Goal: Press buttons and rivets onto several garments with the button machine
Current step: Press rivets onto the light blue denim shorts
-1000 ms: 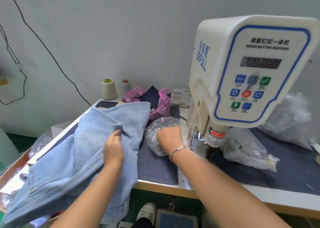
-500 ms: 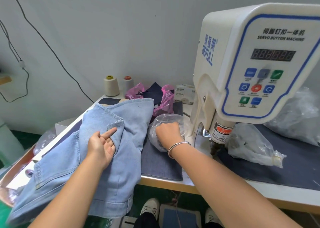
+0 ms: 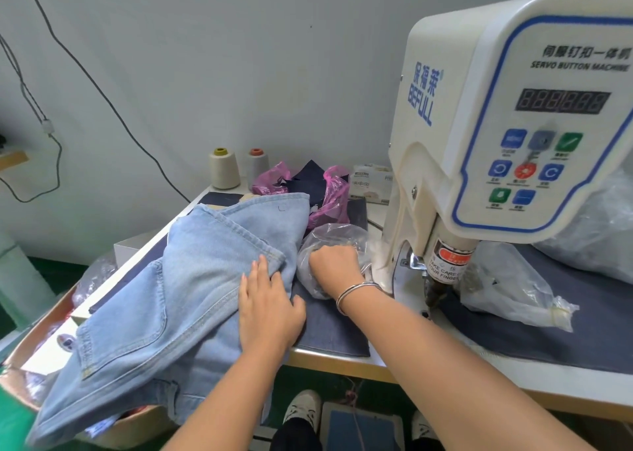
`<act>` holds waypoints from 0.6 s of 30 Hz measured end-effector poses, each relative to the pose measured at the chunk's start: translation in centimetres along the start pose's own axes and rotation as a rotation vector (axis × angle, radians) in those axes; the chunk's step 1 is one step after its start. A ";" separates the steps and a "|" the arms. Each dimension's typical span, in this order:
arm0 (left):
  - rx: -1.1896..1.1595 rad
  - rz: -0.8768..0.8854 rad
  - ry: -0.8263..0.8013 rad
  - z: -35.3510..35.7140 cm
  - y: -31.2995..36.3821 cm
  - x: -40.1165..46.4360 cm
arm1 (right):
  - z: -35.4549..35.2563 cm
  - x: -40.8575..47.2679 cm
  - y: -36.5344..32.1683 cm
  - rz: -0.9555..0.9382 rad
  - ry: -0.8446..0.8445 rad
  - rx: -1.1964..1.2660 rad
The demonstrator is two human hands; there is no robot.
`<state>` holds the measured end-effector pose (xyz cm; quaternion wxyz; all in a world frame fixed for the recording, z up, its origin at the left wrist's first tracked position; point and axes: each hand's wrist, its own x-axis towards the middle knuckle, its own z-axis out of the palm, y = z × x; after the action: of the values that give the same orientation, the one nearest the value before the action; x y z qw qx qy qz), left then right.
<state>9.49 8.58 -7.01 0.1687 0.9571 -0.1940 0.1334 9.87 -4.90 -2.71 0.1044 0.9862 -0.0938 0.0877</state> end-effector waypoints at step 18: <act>0.027 -0.007 -0.009 -0.8 0.2 0.0 | -0.5 -0.7 1.0 0.126 -0.047 0.290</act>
<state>9.23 8.66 -6.26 0.1553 0.9606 -0.1898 0.1310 8.94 -5.67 -2.12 -0.0471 0.9849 -0.1441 0.0838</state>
